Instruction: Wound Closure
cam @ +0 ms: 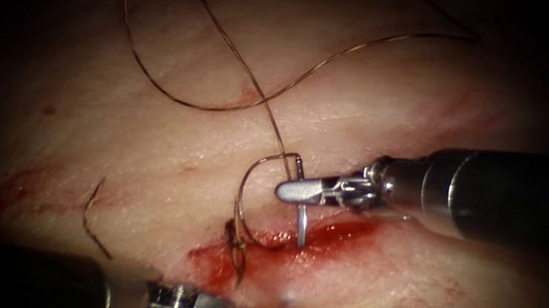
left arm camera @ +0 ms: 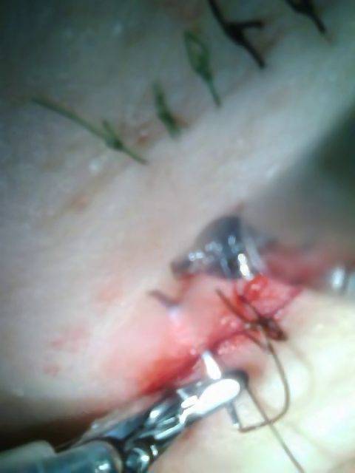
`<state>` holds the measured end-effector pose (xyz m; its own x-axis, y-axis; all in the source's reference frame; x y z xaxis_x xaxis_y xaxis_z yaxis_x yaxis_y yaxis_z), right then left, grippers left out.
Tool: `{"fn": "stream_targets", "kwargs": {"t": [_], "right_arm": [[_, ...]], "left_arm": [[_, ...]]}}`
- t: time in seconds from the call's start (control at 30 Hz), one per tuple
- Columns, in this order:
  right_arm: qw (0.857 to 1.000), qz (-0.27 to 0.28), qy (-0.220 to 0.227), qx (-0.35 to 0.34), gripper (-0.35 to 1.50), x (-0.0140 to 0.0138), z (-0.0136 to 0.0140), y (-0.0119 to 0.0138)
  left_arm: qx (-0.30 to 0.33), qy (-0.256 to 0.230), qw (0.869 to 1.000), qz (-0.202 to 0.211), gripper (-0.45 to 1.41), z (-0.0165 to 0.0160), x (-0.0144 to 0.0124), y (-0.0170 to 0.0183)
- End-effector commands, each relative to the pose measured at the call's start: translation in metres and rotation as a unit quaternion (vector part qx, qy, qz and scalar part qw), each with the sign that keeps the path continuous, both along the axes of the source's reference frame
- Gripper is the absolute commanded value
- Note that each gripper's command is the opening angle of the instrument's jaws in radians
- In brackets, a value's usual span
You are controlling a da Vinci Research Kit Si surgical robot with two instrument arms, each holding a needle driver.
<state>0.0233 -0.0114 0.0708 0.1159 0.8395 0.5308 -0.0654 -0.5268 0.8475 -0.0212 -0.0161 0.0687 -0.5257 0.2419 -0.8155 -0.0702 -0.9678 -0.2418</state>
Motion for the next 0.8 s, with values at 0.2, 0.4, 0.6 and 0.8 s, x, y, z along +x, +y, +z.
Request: {"fn": "stream_targets", "kwargs": {"t": [0.2, 0.4, 0.6, 0.8], "right_arm": [[1.0, -0.002, 0.0, 0.023, -0.35, 0.0006, 0.0003, -0.0005], [0.999, -0.012, 0.005, 0.052, -0.35, 0.0006, -0.0002, -0.0018], [0.996, -0.037, 0.016, 0.074, -0.35, 0.0008, -0.0011, -0.0039], [0.996, -0.054, 0.018, 0.076, -0.35, 0.0005, -0.002, -0.0054]], "left_arm": [[0.002, -0.001, 1.0, 0.001, -0.4, 0.0005, -0.0005, -0.0006], [0.001, -0.001, 1.0, 0.001, -0.4, 0.0006, -0.0005, -0.0005], [0.001, 0.0, 1.0, 0.001, -0.4, 0.0006, -0.0005, -0.0005], [0.001, 0.0, 1.0, 0.0, -0.4, 0.0006, -0.0005, -0.0005]]}}
